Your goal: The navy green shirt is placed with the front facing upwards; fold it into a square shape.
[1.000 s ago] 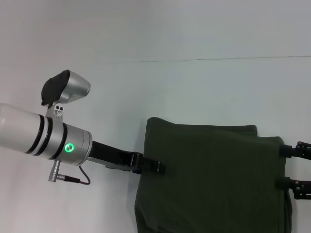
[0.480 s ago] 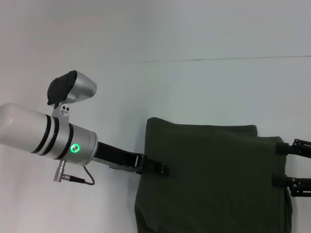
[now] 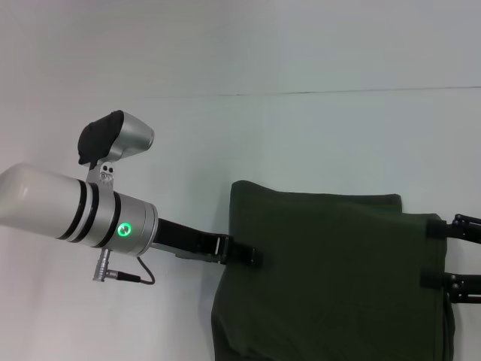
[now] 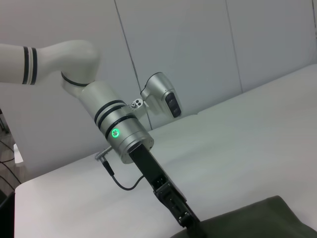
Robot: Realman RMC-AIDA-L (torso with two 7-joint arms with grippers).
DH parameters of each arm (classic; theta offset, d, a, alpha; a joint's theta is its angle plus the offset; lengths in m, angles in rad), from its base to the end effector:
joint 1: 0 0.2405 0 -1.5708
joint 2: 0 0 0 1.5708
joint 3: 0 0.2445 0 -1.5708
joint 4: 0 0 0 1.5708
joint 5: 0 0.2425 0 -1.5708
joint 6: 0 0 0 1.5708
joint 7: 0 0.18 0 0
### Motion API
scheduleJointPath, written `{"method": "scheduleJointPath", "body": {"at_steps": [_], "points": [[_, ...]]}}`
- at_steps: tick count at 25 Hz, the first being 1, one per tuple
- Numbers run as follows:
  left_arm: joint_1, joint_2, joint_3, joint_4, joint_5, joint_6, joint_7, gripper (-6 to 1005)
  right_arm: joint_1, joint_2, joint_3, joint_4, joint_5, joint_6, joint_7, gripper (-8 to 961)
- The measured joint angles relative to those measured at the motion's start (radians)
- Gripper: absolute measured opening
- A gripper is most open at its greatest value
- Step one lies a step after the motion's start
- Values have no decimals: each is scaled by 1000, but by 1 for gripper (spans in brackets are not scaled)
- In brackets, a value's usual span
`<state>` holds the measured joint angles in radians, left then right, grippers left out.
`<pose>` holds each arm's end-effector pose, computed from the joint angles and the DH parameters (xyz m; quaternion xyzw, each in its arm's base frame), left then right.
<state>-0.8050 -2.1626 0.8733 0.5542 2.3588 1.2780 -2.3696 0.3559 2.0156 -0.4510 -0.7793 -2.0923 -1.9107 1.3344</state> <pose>-0.2138 0.3915 -0.1215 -0.8350 -0.5468 -0.0476 0.0391 0.3094 0.2880 0.0513 -0.9296 0.2181 0.2677 0.1289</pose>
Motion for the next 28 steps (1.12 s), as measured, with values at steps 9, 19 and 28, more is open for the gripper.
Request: {"method": "scheduleJointPath", "body": {"at_steps": [9,19,28], "points": [[-1,2,0,-14,-10,-33,4,417,0,0,5,0,0,-6,1,904],[-4,-1,-4,-17,-17,-34,10,189,2,1,6,0,2,-7,2,904],[20,12,-17,-17,-50,-61,3,62,2,3,6,0,10,-7,2,904]]}}
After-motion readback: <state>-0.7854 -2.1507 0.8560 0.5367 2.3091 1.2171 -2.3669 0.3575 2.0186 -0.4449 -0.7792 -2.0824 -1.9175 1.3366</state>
